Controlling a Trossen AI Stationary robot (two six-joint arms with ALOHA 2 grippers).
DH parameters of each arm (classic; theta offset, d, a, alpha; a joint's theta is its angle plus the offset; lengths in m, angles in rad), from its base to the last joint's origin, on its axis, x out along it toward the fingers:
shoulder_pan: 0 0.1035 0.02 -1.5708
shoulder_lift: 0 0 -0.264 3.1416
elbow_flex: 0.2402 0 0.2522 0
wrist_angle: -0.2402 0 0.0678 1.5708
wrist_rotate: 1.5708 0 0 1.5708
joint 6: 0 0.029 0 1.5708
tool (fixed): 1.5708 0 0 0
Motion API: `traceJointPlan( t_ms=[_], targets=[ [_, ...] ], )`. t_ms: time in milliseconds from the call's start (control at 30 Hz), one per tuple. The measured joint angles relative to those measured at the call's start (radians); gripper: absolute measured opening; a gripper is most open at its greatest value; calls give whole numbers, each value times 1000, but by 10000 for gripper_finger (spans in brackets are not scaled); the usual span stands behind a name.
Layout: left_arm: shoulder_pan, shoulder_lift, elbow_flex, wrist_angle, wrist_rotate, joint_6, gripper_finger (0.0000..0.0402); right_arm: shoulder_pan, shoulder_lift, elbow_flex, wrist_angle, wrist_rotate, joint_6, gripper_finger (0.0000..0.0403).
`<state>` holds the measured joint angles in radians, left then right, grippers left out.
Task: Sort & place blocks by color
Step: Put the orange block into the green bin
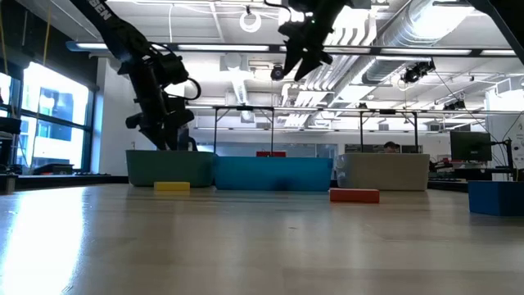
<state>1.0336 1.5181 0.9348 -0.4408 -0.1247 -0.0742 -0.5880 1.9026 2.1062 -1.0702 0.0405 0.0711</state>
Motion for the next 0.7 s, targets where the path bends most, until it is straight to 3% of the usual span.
traceJointPlan(
  t_ms=[333,500,700],
  targets=[
    [0,-2,0,-23,55,-1,196,2,0,0,-3,-3,-20,224],
    [-24,-33,0,-59,149,-46,196,2,0,0,-12,-82,-75,224],
    [-98,-92,0,-107,163,-100,196,2,0,0,-57,-133,-167,224]
  ],
)
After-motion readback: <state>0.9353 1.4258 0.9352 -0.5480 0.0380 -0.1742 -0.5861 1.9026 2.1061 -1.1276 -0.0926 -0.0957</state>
